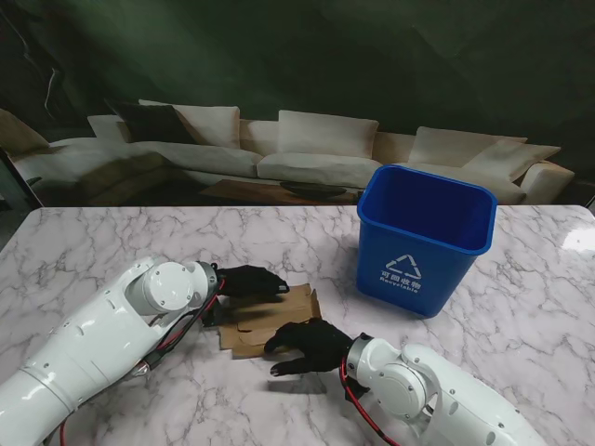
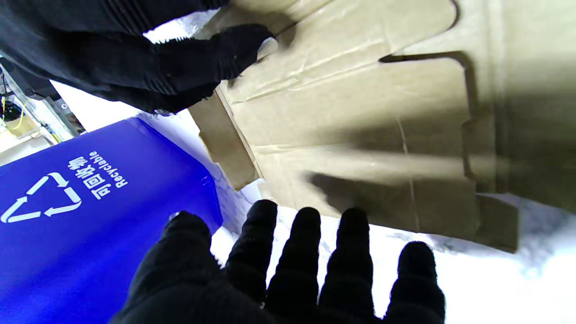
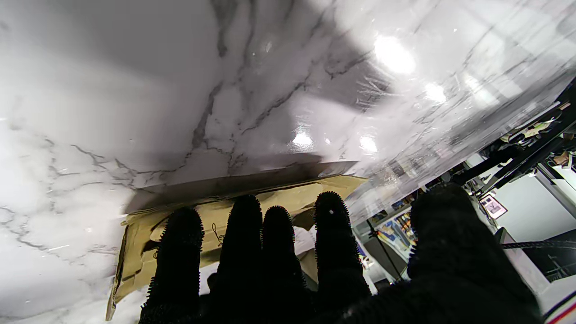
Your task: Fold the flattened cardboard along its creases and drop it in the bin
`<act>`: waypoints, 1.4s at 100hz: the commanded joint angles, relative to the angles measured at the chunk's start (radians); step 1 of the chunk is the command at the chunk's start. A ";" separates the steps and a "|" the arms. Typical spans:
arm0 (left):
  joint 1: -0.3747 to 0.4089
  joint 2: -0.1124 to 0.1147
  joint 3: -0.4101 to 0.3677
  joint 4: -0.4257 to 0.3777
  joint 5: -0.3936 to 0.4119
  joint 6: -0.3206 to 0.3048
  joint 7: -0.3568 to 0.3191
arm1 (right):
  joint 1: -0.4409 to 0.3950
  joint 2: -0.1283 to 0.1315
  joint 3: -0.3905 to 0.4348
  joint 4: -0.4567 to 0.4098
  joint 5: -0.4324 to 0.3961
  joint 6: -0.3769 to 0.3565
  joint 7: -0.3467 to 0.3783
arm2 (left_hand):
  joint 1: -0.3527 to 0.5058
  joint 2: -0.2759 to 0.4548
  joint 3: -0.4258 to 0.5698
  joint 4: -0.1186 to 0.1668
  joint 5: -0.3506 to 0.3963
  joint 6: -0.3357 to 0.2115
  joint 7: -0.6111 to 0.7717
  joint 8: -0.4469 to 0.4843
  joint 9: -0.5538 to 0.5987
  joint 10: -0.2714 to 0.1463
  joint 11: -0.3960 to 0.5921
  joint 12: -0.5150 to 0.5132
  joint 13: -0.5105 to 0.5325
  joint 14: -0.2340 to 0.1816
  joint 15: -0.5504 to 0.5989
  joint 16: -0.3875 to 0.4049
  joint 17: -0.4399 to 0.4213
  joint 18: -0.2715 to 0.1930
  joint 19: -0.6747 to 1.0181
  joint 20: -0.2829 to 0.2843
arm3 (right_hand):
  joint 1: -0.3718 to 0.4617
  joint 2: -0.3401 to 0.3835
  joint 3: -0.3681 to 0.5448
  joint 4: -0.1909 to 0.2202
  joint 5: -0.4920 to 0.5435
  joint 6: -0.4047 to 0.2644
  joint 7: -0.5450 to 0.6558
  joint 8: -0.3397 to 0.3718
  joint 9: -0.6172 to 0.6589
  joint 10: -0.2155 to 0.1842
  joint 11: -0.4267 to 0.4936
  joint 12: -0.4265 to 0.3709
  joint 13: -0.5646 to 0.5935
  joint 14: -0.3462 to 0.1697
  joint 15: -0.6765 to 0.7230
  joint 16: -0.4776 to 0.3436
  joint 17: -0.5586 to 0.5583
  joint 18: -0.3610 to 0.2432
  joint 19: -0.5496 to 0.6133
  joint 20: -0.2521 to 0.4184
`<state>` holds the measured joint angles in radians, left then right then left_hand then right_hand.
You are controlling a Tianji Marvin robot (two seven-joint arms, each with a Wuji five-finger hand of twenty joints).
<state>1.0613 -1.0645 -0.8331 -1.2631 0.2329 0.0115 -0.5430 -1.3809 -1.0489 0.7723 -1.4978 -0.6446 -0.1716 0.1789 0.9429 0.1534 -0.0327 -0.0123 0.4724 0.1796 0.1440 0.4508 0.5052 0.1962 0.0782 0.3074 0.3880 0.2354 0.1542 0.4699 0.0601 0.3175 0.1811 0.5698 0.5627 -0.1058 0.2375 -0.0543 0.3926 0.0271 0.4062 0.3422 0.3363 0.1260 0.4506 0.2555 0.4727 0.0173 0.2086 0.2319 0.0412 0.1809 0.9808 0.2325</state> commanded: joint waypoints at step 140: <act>-0.142 -0.027 0.165 0.101 -0.062 0.132 -0.026 | 0.067 -0.007 -0.116 0.133 0.001 0.075 0.010 | -0.059 -0.128 -0.004 -0.006 -0.150 0.111 -0.051 -0.009 -0.010 0.167 0.005 0.073 0.153 0.082 0.404 0.409 0.131 -0.026 0.751 0.168 | -0.004 0.019 -0.018 0.024 -0.024 0.052 -0.046 -0.006 -0.015 -0.007 -0.046 -0.022 -0.067 0.070 -0.049 -0.046 -0.015 0.048 -0.068 -0.018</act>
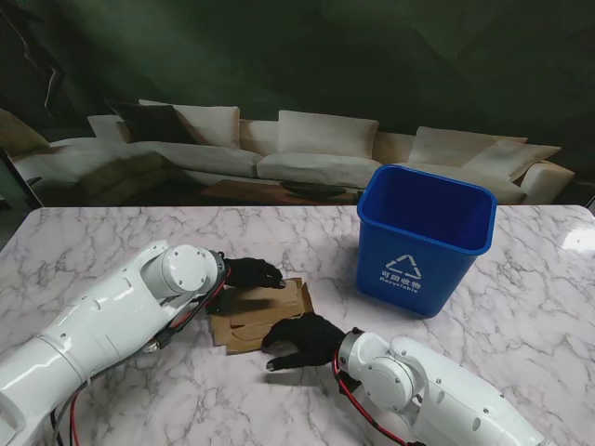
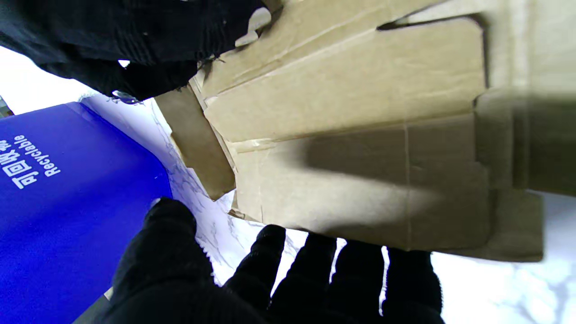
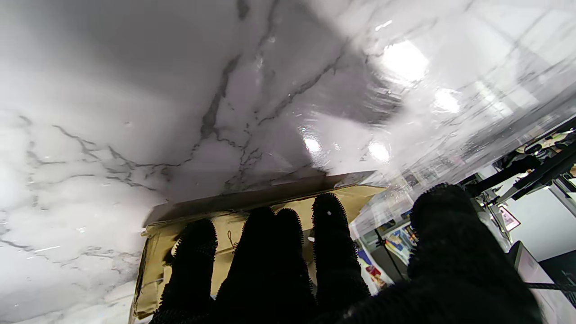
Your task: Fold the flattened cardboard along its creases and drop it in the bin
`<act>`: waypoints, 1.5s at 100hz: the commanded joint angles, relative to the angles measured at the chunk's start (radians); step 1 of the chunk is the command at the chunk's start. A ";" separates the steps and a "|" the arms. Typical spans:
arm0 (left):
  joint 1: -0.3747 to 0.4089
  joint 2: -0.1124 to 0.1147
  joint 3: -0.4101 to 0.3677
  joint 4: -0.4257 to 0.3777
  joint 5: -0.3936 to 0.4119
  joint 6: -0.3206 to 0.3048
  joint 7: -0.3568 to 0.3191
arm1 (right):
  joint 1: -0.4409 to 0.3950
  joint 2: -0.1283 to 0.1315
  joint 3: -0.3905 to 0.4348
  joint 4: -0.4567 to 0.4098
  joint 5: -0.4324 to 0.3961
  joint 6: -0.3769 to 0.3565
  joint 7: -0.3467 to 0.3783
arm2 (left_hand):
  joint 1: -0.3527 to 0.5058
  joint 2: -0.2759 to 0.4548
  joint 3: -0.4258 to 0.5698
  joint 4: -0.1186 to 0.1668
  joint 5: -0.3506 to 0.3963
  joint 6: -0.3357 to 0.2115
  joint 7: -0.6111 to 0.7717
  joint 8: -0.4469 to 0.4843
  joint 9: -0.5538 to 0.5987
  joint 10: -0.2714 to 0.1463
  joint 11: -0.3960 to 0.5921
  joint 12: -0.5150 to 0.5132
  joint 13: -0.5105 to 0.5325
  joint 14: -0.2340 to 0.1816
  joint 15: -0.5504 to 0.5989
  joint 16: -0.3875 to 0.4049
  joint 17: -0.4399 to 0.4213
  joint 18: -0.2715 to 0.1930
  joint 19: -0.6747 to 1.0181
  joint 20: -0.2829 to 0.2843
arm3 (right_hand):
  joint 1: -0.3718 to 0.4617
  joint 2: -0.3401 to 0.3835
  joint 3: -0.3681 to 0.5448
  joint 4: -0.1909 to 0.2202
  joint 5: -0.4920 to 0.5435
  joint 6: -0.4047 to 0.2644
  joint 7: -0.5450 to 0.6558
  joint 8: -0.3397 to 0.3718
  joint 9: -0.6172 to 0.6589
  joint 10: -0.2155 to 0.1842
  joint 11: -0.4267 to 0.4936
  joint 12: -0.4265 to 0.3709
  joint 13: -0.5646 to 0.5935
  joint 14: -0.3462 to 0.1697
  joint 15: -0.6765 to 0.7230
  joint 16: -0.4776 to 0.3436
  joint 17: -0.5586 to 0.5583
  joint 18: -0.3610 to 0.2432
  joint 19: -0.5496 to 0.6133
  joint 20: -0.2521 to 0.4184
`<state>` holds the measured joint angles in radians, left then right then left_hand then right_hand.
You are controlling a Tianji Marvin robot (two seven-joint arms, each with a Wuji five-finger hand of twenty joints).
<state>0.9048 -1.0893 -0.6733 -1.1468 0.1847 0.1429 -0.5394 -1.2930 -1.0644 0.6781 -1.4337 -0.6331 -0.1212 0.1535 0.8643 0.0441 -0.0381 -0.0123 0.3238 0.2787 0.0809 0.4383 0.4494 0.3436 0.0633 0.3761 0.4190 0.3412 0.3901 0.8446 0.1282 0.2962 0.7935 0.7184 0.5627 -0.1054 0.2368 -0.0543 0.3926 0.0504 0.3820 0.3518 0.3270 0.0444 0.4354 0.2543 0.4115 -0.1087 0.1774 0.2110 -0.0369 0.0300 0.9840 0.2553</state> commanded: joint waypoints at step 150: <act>0.021 -0.012 0.050 -0.028 -0.038 0.062 -0.021 | -0.002 -0.003 -0.047 0.116 -0.041 0.047 -0.024 | 0.427 -0.389 0.395 -0.022 0.170 -0.124 0.109 0.007 0.530 -0.219 0.163 0.165 0.548 -0.197 0.079 -0.156 0.452 -0.126 0.289 -0.196 | 0.008 0.030 -0.029 0.025 -0.024 0.037 -0.019 -0.020 -0.042 0.077 -0.026 -0.016 -0.063 0.174 -0.049 -0.069 0.034 0.190 -0.098 -0.063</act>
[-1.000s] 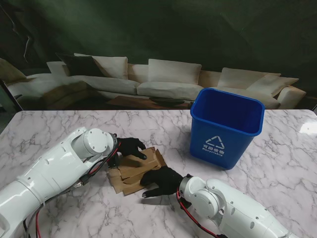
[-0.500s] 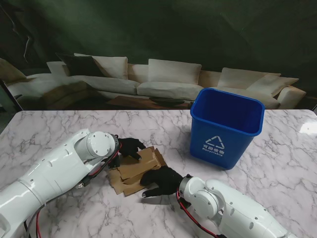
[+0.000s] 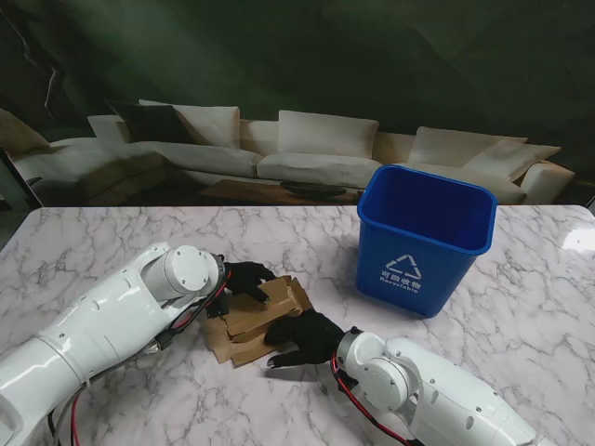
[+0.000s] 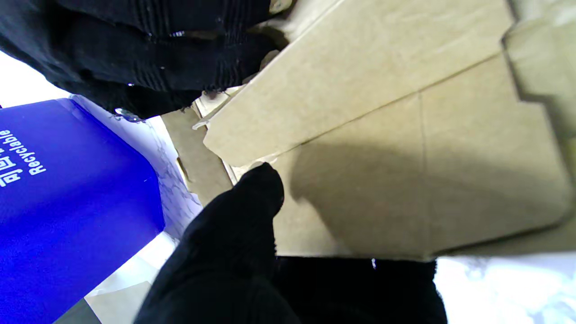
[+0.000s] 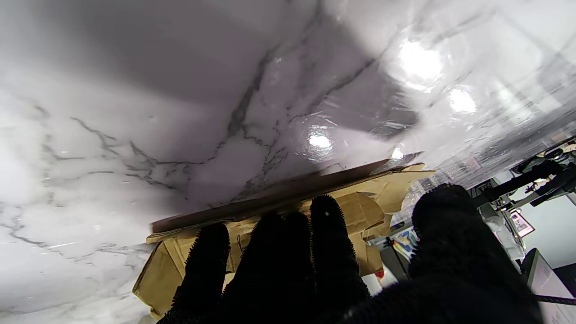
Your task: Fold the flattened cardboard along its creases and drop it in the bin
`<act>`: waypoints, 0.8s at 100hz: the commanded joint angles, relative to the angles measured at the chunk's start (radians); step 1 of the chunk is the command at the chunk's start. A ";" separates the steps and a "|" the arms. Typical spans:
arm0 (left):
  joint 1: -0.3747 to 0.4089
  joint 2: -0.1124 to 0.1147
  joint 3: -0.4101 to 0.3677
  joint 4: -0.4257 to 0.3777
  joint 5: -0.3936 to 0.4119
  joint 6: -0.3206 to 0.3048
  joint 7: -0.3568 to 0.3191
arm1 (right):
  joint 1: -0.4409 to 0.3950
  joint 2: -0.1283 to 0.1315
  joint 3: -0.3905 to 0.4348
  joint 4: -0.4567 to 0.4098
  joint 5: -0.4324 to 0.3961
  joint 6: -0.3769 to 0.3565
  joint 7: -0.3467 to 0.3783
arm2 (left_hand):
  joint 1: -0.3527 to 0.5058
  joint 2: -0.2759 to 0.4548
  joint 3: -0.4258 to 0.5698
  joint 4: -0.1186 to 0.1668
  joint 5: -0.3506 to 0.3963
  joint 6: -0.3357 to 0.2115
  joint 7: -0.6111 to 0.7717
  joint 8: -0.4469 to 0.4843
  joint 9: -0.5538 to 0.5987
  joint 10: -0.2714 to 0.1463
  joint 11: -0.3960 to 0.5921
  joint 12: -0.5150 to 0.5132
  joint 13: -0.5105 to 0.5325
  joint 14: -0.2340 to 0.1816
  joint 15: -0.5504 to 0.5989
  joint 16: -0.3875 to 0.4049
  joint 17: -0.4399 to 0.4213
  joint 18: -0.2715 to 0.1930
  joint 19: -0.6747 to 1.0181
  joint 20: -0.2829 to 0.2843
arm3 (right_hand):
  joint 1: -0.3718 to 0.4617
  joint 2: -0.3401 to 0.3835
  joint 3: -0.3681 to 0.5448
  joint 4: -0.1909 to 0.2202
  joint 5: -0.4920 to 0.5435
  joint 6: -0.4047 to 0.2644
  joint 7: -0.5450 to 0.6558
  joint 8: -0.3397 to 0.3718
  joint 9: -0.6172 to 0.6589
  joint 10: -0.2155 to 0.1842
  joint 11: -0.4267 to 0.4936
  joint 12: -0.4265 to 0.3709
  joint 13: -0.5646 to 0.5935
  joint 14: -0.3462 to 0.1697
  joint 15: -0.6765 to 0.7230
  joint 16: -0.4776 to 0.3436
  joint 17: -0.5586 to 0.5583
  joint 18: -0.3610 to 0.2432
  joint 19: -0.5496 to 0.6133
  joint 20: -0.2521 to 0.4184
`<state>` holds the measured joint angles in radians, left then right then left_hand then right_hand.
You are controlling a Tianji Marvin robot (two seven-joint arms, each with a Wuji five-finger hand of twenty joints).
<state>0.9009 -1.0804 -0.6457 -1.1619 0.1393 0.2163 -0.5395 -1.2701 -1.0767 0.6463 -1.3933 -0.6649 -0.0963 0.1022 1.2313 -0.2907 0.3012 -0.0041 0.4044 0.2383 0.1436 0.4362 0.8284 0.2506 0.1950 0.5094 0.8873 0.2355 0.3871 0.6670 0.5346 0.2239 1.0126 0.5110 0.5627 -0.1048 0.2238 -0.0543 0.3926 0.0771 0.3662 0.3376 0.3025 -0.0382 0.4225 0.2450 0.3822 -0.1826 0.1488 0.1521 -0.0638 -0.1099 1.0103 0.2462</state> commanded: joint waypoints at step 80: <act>0.297 0.020 -0.376 -0.312 0.298 -0.118 0.146 | -0.306 0.000 0.311 -0.253 0.027 -0.063 -0.035 | 0.060 -0.059 0.086 -0.034 0.222 -0.103 0.173 0.108 0.201 -0.163 0.038 0.151 0.101 -0.099 0.135 0.037 0.066 -0.057 0.101 0.032 | 0.016 0.012 -0.009 0.028 0.056 -0.009 0.067 0.025 0.103 0.163 0.069 0.026 0.078 0.293 0.084 0.049 0.161 0.377 0.004 0.014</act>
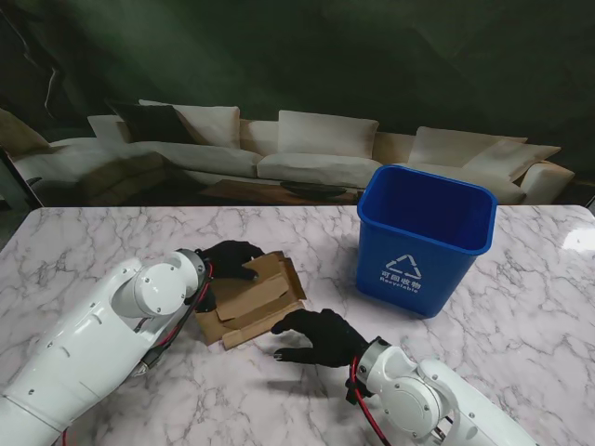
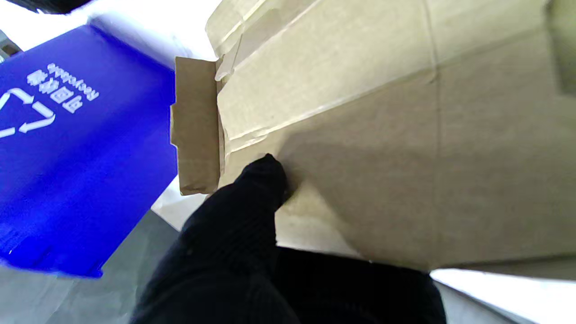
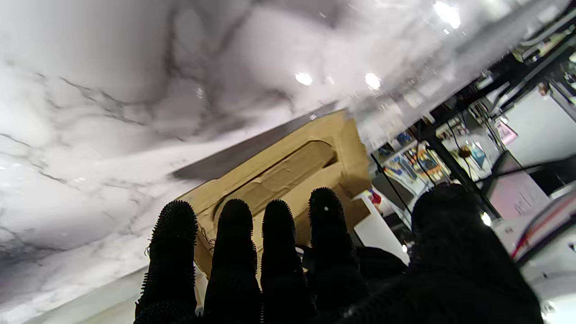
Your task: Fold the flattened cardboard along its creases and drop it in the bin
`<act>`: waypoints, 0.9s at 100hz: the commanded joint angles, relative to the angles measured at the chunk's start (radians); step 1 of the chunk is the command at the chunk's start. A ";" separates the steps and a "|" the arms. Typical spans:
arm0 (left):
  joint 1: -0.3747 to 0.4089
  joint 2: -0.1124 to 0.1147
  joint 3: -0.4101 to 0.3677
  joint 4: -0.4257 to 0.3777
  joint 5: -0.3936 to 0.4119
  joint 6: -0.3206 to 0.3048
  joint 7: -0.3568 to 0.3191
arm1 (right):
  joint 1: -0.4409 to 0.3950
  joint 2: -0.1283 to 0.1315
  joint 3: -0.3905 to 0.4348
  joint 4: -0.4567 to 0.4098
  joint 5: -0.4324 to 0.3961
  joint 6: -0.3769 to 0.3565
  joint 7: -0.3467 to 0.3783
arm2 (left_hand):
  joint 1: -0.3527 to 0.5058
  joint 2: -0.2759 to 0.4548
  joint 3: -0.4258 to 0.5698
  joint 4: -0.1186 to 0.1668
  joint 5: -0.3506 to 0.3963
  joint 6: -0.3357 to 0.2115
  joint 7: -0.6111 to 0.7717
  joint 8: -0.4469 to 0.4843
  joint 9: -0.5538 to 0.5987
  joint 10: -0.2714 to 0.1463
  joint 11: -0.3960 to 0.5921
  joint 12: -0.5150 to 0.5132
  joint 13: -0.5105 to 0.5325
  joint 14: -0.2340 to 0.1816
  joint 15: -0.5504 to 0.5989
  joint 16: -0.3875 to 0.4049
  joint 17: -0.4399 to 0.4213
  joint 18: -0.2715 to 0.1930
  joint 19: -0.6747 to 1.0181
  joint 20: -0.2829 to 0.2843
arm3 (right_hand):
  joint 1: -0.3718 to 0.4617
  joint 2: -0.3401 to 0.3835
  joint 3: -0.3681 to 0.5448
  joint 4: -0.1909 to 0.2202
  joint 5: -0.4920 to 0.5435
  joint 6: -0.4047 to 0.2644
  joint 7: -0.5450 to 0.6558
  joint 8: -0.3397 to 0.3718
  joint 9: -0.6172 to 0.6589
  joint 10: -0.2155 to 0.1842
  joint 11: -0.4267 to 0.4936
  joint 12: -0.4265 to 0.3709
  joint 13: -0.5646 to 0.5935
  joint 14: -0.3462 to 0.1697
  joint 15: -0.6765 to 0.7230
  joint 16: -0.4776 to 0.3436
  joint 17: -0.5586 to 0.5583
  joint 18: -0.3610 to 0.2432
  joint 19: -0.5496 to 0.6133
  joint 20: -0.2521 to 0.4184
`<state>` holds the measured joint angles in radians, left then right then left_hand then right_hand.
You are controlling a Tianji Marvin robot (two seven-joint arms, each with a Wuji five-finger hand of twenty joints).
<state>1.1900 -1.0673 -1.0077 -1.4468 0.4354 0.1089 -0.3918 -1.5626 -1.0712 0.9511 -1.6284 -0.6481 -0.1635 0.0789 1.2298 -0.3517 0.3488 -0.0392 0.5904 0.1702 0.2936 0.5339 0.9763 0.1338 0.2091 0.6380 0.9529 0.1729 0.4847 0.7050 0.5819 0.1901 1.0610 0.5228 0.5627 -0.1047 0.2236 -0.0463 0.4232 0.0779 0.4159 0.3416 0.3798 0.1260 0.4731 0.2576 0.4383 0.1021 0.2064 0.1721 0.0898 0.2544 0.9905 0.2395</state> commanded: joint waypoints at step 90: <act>0.270 -0.033 -0.185 -0.283 0.000 -0.201 0.270 | 0.052 -0.046 -0.052 -0.027 0.276 0.426 0.040 | 0.061 0.040 0.032 0.000 0.031 -0.029 0.177 0.193 0.013 -0.039 0.041 0.063 -0.003 -0.025 0.063 -0.018 -0.017 -0.008 0.041 0.021 | -0.359 -0.165 0.229 -0.041 -0.248 0.140 -0.467 -0.324 -0.164 0.077 -0.138 -0.059 -0.061 0.030 -0.119 0.023 -0.107 0.059 -0.178 0.013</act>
<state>1.4516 -1.0927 -1.2030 -1.7283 0.4430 -0.0884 -0.1081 -1.5221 -1.1038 0.9017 -1.6572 -0.3831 0.2513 0.1160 1.2297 -0.3501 0.3488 -0.0396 0.5909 0.1688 0.4280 0.7104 0.9763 0.1307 0.2348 0.6881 0.9520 0.1742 0.4915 0.6903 0.5704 0.1911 1.0719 0.5327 0.2511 -0.2211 0.4370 -0.0629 0.2002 0.2555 -0.0397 0.0834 0.2430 0.2131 0.3392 0.2053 0.3939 0.1494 0.1101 0.2035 -0.0090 0.2891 0.8249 0.2444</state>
